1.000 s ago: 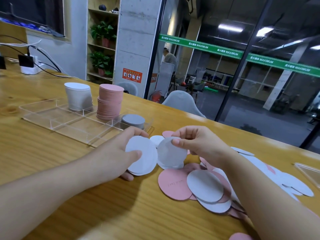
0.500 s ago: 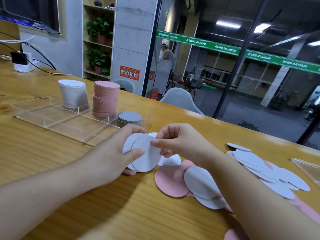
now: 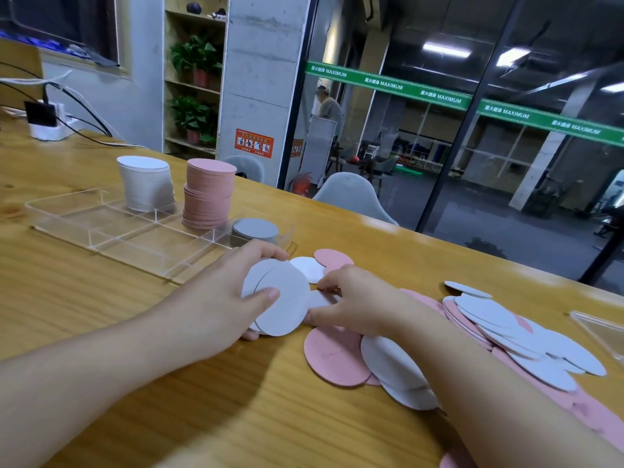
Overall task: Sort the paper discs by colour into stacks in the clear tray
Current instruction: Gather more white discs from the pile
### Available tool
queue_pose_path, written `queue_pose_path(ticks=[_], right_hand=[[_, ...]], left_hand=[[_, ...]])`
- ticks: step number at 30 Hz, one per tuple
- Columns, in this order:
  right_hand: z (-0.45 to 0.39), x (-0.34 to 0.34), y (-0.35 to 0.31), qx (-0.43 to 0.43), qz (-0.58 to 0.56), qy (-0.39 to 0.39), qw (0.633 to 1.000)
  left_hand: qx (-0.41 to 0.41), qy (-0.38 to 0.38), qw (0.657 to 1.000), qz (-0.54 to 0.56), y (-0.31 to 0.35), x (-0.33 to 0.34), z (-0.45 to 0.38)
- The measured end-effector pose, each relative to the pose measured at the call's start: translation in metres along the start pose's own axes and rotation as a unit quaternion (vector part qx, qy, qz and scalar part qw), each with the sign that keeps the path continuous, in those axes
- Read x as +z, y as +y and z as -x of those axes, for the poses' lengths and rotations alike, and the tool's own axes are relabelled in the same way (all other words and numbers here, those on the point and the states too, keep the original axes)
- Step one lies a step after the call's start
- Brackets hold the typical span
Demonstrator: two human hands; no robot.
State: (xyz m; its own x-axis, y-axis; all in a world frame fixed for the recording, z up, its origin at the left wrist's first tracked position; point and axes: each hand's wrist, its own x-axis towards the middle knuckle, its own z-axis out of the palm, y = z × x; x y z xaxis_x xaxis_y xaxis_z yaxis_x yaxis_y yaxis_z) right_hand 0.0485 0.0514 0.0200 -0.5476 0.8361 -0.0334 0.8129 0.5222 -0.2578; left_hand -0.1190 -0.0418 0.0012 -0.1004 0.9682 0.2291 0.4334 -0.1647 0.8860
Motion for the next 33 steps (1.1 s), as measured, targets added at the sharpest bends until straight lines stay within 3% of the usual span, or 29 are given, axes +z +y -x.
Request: queue_pose_path(ticks=[4, 8, 16, 20, 24, 28, 33], right_hand=[[0.007, -0.009, -0.004, 0.032, 0.01, -0.043, 0.999], [0.01, -0.009, -0.004, 0.053, -0.078, -0.072, 0.993], [0.002, -0.012, 0.009, -0.047, -0.05, 0.025, 0.997], [0.004, -0.027, 0.016, -0.088, -0.09, 0.053, 0.991], [0.008, -0.042, 0.024, -0.097, -0.154, 0.039, 0.982], [0.01, -0.048, 0.03, -0.09, -0.17, 0.093, 0.977], [0.011, -0.046, 0.023, -0.086, -0.221, 0.037, 0.971]], left_hand=[[0.0, 0.0, 1.0, -0.008, 0.0, 0.0, 0.0], [0.003, 0.003, 1.0, -0.012, -0.002, 0.0, 0.0], [0.002, 0.008, 1.0, -0.012, -0.003, 0.001, -0.001], [-0.002, 0.003, 1.0, -0.014, -0.003, 0.0, -0.001], [0.0, 0.005, 1.0, -0.012, -0.003, 0.0, -0.001], [-0.004, 0.008, 1.0, -0.007, -0.004, 0.001, -0.001], [0.008, 0.015, 1.0, 0.007, -0.007, 0.001, -0.003]])
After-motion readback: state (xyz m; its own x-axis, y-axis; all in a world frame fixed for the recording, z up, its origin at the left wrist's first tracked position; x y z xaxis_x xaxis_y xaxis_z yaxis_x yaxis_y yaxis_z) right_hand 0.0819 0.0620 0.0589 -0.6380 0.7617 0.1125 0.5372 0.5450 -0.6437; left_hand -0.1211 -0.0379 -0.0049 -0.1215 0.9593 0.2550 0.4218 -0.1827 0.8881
